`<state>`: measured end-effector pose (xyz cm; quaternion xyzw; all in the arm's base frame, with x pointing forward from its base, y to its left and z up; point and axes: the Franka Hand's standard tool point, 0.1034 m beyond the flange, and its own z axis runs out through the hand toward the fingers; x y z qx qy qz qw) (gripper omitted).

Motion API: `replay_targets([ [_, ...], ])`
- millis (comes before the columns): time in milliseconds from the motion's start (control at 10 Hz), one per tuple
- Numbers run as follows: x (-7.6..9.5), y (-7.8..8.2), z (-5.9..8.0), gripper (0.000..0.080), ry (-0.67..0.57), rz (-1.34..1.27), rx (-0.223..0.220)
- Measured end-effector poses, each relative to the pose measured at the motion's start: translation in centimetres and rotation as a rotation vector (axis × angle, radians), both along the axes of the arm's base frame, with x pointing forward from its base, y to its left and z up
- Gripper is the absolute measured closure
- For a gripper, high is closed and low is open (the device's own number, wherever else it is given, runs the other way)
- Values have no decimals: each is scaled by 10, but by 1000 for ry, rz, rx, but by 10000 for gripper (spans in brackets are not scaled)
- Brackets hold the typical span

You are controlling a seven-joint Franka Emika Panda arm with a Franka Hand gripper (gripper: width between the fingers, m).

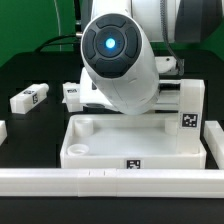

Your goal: Assemble desk

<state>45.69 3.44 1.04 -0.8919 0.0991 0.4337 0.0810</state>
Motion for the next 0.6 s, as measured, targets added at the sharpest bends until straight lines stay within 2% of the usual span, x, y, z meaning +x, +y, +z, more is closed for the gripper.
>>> replay_targets([
  [100, 0, 0, 0, 511, 1, 0, 0],
  [400, 1, -1, 1, 511, -2, -1, 0],
  [500, 4, -5, 4, 511, -10, -5, -4],
  [600, 9, -10, 14, 511, -23, 8, -10],
])
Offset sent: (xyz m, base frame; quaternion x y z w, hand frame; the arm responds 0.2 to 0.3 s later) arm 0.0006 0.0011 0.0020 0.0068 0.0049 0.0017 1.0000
